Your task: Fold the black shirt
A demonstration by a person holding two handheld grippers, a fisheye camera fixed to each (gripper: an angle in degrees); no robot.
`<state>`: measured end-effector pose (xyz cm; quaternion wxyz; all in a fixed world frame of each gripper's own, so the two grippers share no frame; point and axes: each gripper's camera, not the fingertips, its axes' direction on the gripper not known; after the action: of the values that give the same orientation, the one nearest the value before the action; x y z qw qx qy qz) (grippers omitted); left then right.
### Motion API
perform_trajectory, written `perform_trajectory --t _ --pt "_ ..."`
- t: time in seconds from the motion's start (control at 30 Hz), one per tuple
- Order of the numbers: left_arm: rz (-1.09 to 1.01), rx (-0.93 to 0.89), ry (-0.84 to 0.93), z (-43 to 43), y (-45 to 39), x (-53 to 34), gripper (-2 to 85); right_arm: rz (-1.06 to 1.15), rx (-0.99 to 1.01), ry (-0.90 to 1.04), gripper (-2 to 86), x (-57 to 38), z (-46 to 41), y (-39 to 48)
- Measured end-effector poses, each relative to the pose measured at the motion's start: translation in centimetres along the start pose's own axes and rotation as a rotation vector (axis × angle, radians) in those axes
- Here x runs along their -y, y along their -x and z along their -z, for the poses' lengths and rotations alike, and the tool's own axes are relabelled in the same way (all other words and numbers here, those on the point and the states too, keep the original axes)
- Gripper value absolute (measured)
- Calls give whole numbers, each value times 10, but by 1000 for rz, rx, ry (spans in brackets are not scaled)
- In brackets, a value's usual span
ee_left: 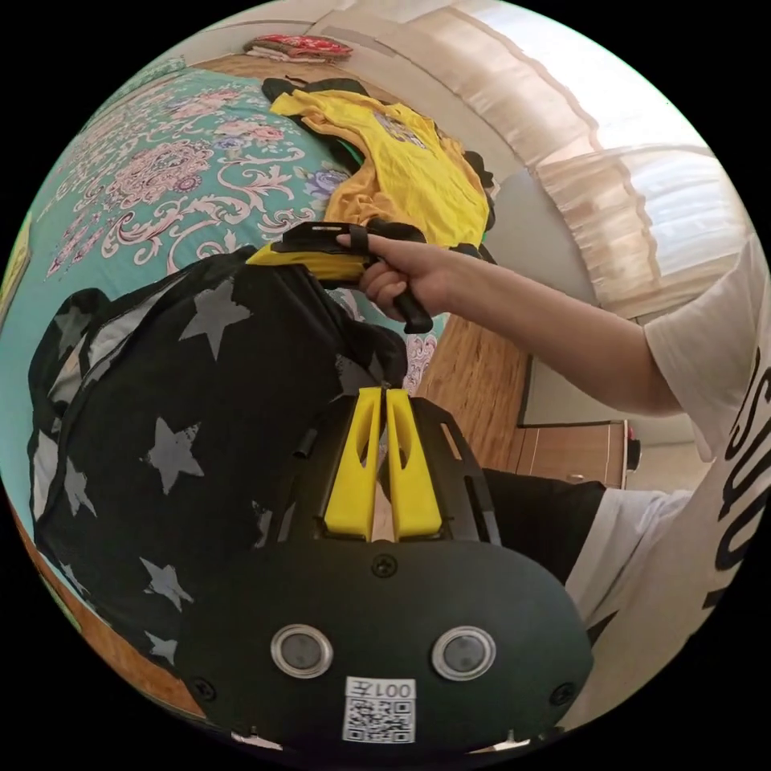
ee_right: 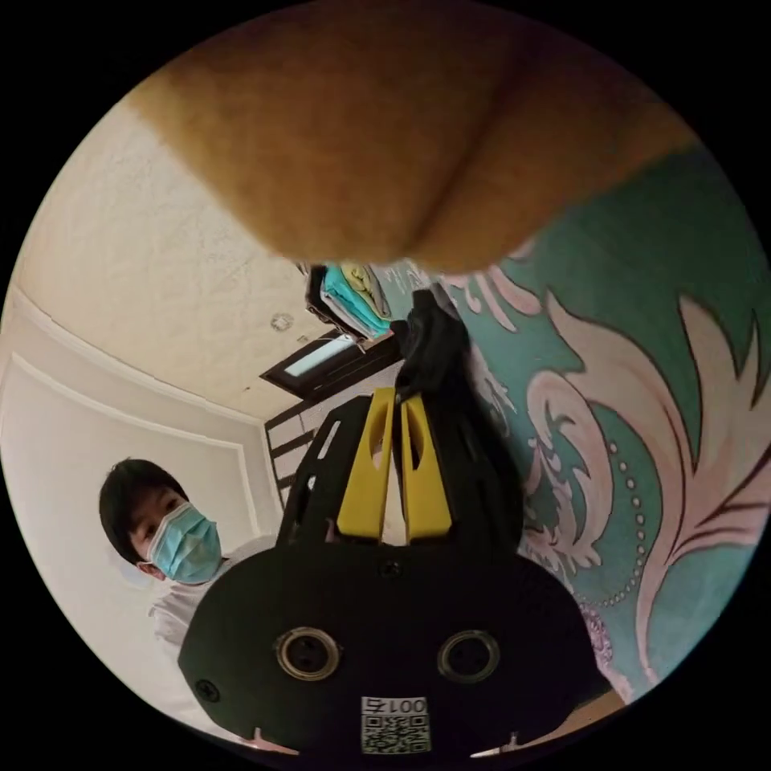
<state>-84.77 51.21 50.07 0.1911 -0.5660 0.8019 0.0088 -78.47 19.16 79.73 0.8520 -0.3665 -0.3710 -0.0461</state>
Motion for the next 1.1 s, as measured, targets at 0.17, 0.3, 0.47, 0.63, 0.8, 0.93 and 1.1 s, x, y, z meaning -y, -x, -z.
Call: perform_trajectory --t 0.17,0.3,0.47,0.63,0.8,0.93,1.1 --pt "104 -70 -106 17 39 -15 -9 158 -253 -10 7 -5 -19 55" --pt "193 -160 -178 24 77 -34 -9 203 -459 23 13 -6 -35 71" --pt "307 -337 -296 38 141 -50 -9 247 -512 191 77 -2 -49 71" --pt "351 -395 -335 48 187 -56 -9 212 -532 175 171 -39 -24 79" --pt "352 -423 -328 56 221 -61 -9 11 -242 134 204 -84 -4 43" --pt "262 -417 -231 53 233 -59 -9 -140 134 46 216 -101 -25 9" --pt "119 -319 -62 38 234 -61 -9 -128 115 -74 204 -95 -45 27"
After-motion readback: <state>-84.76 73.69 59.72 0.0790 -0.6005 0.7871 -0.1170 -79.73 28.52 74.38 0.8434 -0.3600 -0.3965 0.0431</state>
